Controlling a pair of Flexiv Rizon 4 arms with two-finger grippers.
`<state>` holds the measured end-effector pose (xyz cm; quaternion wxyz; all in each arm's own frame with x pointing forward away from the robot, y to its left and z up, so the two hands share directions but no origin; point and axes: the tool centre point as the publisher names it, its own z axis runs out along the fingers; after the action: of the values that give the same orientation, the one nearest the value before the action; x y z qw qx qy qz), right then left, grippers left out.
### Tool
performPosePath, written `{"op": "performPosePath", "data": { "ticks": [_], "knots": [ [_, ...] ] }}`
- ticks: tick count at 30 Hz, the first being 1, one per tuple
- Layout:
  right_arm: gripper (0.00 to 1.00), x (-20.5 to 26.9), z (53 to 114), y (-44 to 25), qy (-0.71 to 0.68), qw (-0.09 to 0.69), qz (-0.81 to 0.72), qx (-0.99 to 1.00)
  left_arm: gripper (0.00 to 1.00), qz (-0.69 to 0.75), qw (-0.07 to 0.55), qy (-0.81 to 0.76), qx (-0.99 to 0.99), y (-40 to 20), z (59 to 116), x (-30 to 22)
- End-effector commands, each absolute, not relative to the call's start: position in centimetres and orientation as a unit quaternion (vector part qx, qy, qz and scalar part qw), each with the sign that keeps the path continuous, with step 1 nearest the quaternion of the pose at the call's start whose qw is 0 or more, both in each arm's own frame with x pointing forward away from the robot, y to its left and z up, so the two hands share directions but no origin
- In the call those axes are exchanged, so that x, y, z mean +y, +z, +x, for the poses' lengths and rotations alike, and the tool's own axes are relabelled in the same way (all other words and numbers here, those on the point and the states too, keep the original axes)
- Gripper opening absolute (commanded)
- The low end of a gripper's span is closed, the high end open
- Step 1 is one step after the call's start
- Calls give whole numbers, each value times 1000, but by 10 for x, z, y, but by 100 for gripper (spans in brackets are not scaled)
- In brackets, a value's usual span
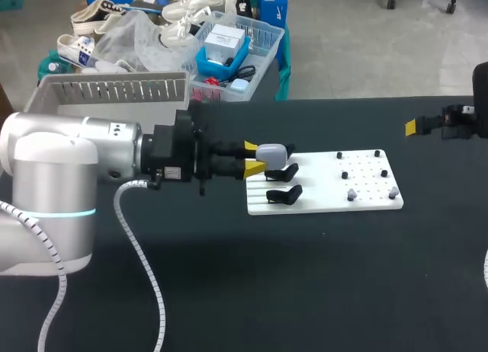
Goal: Pick up each earbud case from the left stands, insert the matching earbuds, close the lid, and place the case in the box.
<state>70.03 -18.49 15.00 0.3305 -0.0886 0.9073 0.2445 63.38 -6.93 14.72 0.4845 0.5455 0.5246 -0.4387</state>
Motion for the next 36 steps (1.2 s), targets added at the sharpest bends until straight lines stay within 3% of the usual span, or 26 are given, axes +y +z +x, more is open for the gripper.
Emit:
{"op": "performPosePath", "data": {
  "ticks": [1,17,28,36],
  "knots": [
    [100,-185,701,150,245,330,-89,907,0,553,483,-442,515,143,641,-74],
    [100,-158,659,151,230,325,-168,902,0,561,483,-433,515,134,653,-78],
    [100,-94,603,163,231,320,-272,878,0,561,483,-433,515,134,653,-78],
    [100,-65,595,169,224,323,-292,872,0,563,475,-434,519,129,651,-79]
  ]
}}
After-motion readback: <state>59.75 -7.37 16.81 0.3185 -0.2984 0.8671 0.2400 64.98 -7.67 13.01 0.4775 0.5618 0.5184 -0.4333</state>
